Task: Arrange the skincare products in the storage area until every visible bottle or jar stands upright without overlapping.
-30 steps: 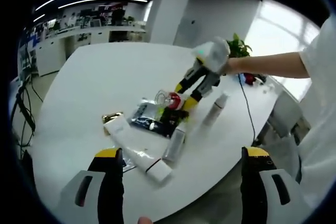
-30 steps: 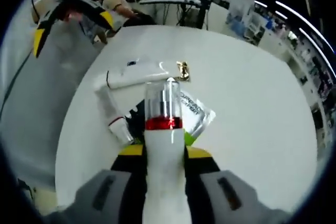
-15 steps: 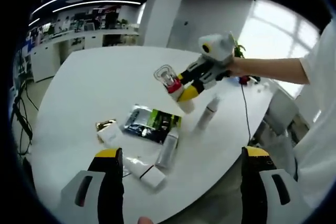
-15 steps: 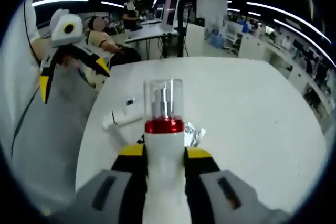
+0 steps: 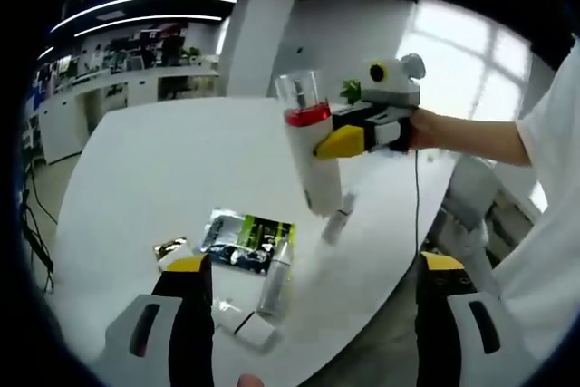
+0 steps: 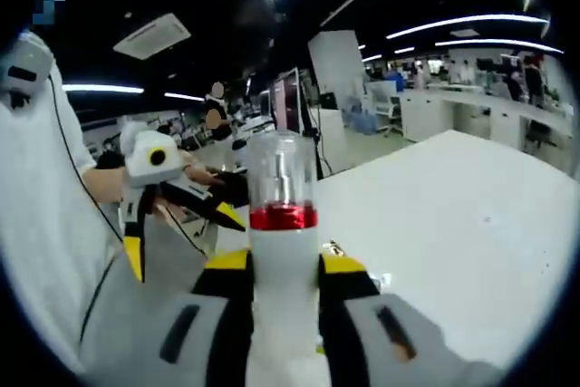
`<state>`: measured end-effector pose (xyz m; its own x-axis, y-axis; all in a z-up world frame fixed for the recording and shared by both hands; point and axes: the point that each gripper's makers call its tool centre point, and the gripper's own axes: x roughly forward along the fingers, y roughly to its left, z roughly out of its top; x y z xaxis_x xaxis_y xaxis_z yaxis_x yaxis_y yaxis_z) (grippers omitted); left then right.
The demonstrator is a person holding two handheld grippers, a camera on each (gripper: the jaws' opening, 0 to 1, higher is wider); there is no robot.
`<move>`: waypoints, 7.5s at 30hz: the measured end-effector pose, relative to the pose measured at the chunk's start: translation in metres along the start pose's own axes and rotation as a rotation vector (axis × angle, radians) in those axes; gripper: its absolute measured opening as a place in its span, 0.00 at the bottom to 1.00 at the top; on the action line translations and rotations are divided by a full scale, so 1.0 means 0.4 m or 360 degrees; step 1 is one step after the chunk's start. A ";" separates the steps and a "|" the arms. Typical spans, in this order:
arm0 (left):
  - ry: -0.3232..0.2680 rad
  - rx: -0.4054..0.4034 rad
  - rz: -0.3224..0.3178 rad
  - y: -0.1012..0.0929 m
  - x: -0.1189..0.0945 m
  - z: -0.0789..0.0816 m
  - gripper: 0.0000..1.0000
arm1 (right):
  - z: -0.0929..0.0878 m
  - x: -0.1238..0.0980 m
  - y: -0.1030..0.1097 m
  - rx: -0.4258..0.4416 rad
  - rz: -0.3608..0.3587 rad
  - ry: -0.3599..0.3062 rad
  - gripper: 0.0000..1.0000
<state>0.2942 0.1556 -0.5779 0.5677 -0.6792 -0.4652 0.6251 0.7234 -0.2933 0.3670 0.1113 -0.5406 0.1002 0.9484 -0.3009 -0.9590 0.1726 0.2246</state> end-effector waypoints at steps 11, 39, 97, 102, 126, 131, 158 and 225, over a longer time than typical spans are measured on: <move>-0.0046 0.0054 -0.0167 -0.079 -0.016 0.038 0.86 | 0.041 -0.010 0.128 0.0174 0.0081 -0.0204 0.26; -0.0279 0.0195 -0.0860 -0.288 -0.088 0.157 0.28 | 0.124 -0.091 0.355 0.0367 0.0157 -0.0648 0.26; -0.0223 0.0783 -0.0511 -0.209 0.169 0.371 0.25 | 0.314 -0.237 0.115 -0.0504 -0.0545 -0.0329 0.29; -0.0177 0.0799 -0.0508 -0.186 0.217 0.364 0.25 | 0.287 -0.237 0.066 -0.0476 -0.0577 -0.0295 0.29; 0.0074 0.0749 -0.0571 -0.094 0.408 0.219 0.25 | 0.082 -0.207 -0.118 -0.0233 -0.0685 -0.0050 0.29; 0.0124 0.0730 -0.0588 -0.077 0.446 0.179 0.25 | 0.033 -0.197 -0.150 -0.0178 -0.0691 -0.0009 0.29; 0.0290 0.0690 -0.0573 -0.025 0.575 0.038 0.25 | -0.150 -0.164 -0.243 -0.0110 -0.0689 0.0201 0.29; 0.0376 0.0895 -0.0698 -0.020 0.518 -0.020 0.16 | -0.207 -0.175 -0.207 -0.0136 -0.0580 0.0454 0.29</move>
<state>0.4025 0.0101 -0.6788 0.1130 -0.7998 -0.5895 0.9829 0.1769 -0.0516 0.4177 0.0086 -0.6148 0.3690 0.7169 -0.5914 -0.8944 0.4470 -0.0162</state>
